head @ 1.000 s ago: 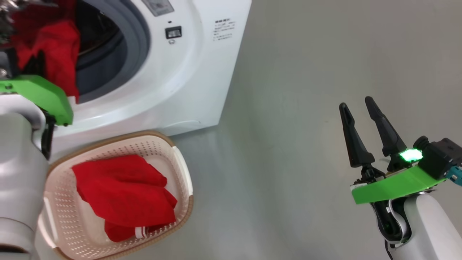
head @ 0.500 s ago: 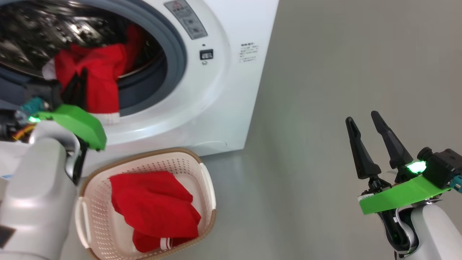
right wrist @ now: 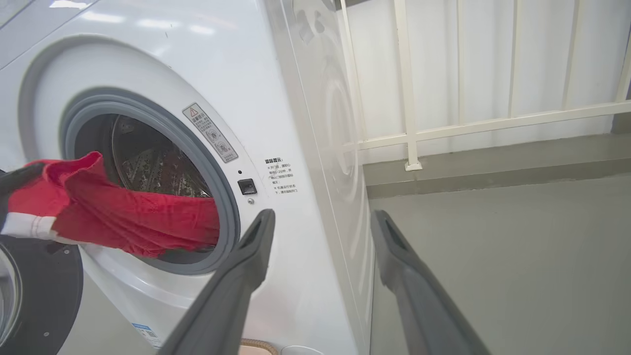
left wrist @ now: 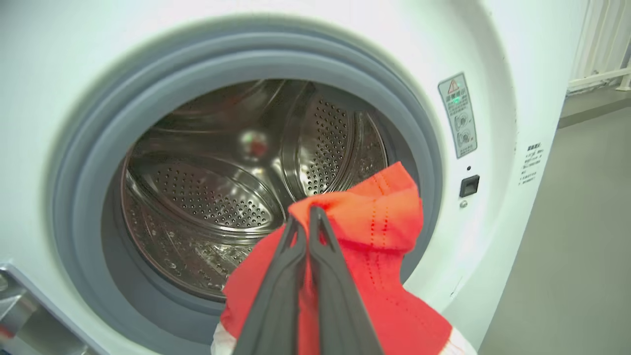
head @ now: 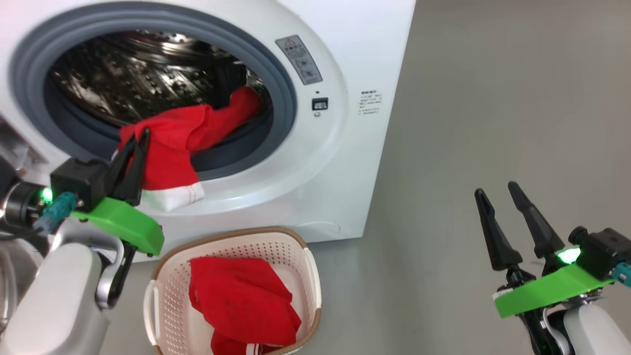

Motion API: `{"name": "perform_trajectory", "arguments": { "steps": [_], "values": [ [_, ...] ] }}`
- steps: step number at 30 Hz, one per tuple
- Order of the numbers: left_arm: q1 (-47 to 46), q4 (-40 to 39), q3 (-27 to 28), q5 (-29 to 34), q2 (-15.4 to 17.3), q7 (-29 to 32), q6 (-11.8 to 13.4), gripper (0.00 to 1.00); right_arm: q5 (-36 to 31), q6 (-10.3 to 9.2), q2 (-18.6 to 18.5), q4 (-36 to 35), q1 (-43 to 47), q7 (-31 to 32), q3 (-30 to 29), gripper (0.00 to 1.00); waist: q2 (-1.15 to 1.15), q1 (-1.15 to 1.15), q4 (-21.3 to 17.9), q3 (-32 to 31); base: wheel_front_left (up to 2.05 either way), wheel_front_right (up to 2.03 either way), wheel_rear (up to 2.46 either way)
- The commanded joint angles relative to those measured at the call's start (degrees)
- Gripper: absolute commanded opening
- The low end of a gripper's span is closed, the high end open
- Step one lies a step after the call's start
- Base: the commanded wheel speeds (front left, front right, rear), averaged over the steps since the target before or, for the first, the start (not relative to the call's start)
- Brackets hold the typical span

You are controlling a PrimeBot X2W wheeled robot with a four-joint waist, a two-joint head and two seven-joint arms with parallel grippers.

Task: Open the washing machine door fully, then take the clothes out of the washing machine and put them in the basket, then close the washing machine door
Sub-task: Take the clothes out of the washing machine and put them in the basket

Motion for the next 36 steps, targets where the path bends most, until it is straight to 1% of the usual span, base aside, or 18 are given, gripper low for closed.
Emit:
{"name": "perform_trajectory", "arguments": {
  "steps": [1, 6, 9, 12, 16, 20, 24, 26, 28, 31, 36],
  "values": [
    [0.57, -6.57, 2.67, -0.90, 3.30, 1.72, 1.34, 0.00, 1.17, 0.09, -0.84, -1.11, 0.96, -0.27, 0.79, 1.00, 0.00, 0.00, 1.32, -1.58, 0.00, 0.00, 0.00],
    [6.18, -23.25, 5.11, -3.86, 6.12, 8.73, 4.11, 0.00, 1.19, 0.09, -0.64, -1.18, 1.68, -0.27, 0.91, 1.00, 0.00, 0.00, 1.64, -2.24, 0.00, 0.00, 0.00],
    [9.67, -31.46, 6.36, -5.51, 7.65, 11.98, 5.42, 0.00, 1.35, 0.09, -0.66, -1.18, 1.80, -0.27, 1.02, 1.00, 0.00, 0.00, 1.65, -2.27, 0.00, 0.00, 0.00],
    [12.92, -36.94, 7.57, -6.35, 8.55, 13.50, 7.08, 0.00, 1.46, 0.09, -0.72, -1.15, 1.88, -0.27, 1.12, 1.00, 0.00, 0.00, 1.59, -2.35, 0.00, 0.00, 0.00],
    [16.75, -39.92, 8.20, -7.18, 8.80, 13.91, 8.43, 0.00, 1.68, 0.09, -0.87, -1.04, 1.90, -0.27, 1.40, 1.00, 0.00, 0.00, 1.50, -2.36, 0.00, 0.00, 0.00],
    [19.18, -38.90, 7.54, -7.41, 8.48, 13.51, 8.61, 0.00, 1.74, 0.09, -0.98, -0.91, 1.81, -0.27, 1.72, 1.00, 0.00, 0.00, 1.40, -2.30, 0.00, 0.00, 0.00],
    [21.56, -34.86, 5.49, -6.99, 7.14, 11.84, 8.40, 0.00, 1.80, 0.09, -1.15, -0.96, 1.52, -0.27, 2.00, 1.00, 0.00, 0.00, 1.10, -1.72, 0.00, 0.00, 0.00],
    [22.55, -30.98, 4.05, -6.06, 6.47, 10.43, 8.17, 0.00, 1.98, 0.09, -1.36, -0.83, 1.21, -0.27, 2.26, 1.00, 0.00, 0.00, 0.77, -1.27, 0.00, 0.00, 0.00],
    [23.30, -26.25, 2.98, -6.44, 4.82, 8.29, 7.53, 0.00, 2.21, 0.09, -1.53, -0.58, 0.80, -0.27, 2.58, 1.00, 0.00, 0.00, 0.29, -0.63, 0.00, 0.00, 0.00],
    [22.68, -18.28, 1.59, -6.50, 3.05, 5.08, 5.86, 0.00, 2.17, 0.09, -1.56, -0.56, 0.50, -0.27, 2.78, 1.00, 0.00, 0.00, -0.49, 0.06, 0.00, 0.00, 0.00],
    [19.14, -6.20, 0.03, -6.34, 0.92, 0.73, 2.82, 0.00, 1.96, 0.09, -1.73, -0.90, -0.13, -0.27, 2.72, 1.00, 0.00, 0.00, -2.07, 1.34, 0.00, 0.00, 0.00]
  ]
}}
